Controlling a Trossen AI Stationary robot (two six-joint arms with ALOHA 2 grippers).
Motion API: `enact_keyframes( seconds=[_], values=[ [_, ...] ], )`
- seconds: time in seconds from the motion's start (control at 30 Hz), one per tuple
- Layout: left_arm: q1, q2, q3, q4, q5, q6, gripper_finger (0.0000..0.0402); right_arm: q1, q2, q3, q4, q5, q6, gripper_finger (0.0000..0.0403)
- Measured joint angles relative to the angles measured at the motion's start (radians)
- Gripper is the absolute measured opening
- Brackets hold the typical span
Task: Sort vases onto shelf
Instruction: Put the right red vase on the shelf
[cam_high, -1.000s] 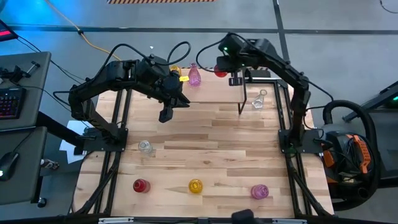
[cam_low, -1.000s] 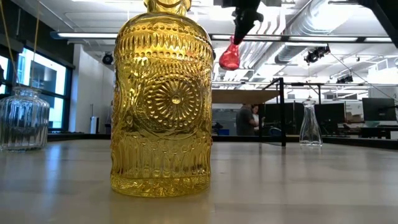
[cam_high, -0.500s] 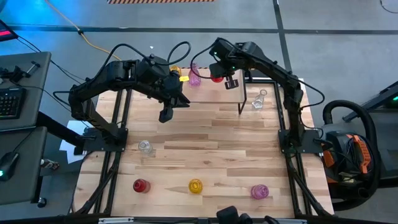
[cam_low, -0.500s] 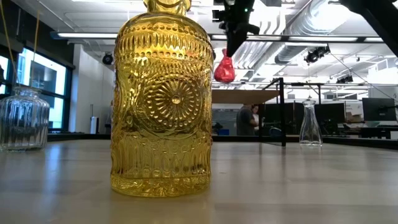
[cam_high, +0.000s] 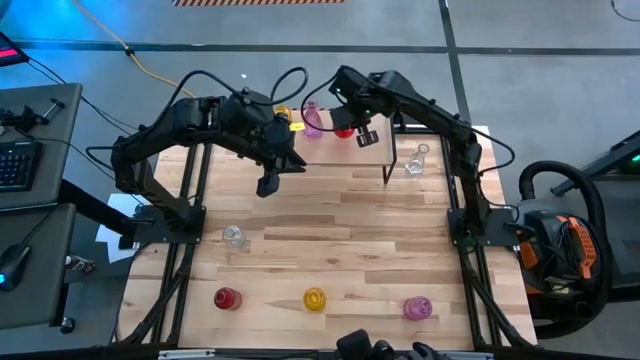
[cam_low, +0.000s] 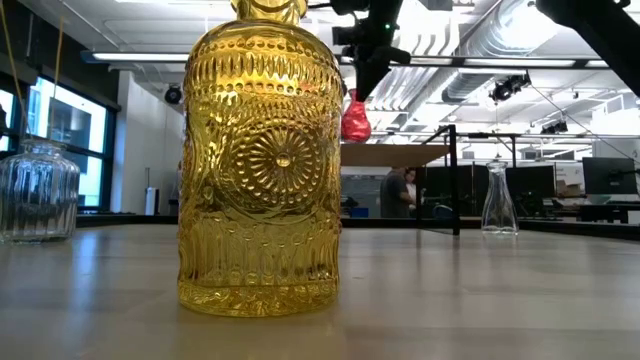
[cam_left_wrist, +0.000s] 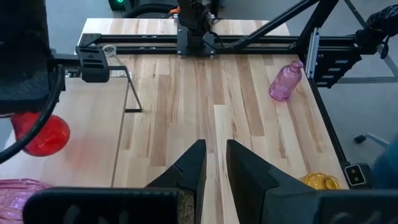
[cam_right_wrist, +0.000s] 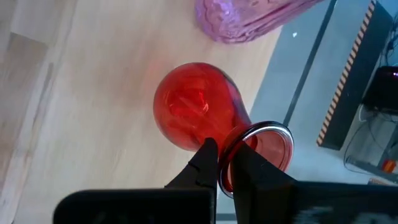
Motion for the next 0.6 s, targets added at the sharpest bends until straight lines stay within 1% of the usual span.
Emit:
enact_keyframes(
  seconds=[0.27,0.4,0.6],
  values=[
    [0.047,0.005,0.0,0.0,0.0,0.053,0.0055,-0.001,0.003,0.0,-0.01,-0.002,-0.001,0.0],
    [0.078,0.005,0.0,-0.001,0.0,0.06,0.0055,-0.004,0.014,0.0,0.003,-0.044,-0.005,0.0],
    [0.107,0.004,0.0,-0.002,0.001,0.06,0.0055,-0.008,0.034,-0.004,0.007,-0.022,-0.007,0.0]
  ],
)
